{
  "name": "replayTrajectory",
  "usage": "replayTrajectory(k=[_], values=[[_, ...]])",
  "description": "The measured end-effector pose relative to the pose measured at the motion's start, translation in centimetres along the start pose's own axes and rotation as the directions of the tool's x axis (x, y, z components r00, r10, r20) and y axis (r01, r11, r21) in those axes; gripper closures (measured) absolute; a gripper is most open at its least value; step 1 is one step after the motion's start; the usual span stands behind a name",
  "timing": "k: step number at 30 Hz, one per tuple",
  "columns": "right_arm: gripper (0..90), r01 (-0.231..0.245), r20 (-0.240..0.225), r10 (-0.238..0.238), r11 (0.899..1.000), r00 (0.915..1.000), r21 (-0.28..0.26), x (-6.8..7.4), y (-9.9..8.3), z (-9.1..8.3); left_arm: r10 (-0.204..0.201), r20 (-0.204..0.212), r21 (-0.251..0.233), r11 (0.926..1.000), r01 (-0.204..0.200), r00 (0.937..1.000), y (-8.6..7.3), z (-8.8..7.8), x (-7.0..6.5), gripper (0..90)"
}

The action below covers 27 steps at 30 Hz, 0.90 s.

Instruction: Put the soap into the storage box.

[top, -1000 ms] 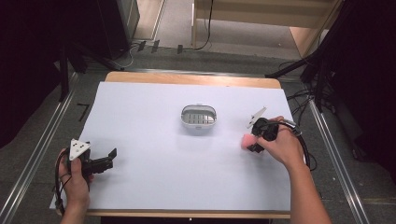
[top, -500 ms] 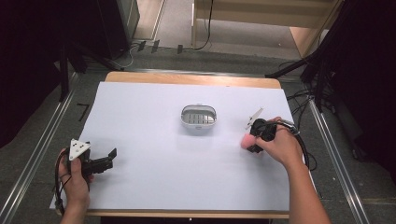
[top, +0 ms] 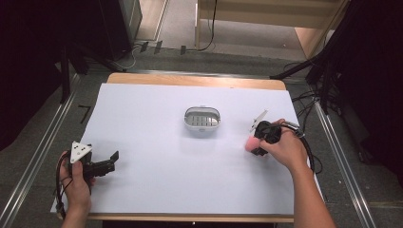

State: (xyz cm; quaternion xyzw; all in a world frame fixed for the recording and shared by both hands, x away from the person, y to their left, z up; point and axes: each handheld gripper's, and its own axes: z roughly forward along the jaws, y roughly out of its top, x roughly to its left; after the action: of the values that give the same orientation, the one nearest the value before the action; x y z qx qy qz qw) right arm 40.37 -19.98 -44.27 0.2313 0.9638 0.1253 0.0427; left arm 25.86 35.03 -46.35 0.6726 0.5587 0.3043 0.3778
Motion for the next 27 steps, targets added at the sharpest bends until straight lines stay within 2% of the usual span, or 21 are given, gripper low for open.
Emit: replayTrajectory(k=[12,27], values=[[38.6,0.01,0.0,-0.01,1.0,0.9999,-0.004,0.2,0.3,-0.6,0.003,0.0,0.002,1.0,-0.003,1.0,0.0,0.0,0.0,0.0],[38.6,0.08,-0.011,-0.08,0.997,0.9967,-0.007,0.2,2.5,-1.9,0.002,0.0,0.002,1.0,-0.002,1.0,0.0,0.0,0.0,0.0]])
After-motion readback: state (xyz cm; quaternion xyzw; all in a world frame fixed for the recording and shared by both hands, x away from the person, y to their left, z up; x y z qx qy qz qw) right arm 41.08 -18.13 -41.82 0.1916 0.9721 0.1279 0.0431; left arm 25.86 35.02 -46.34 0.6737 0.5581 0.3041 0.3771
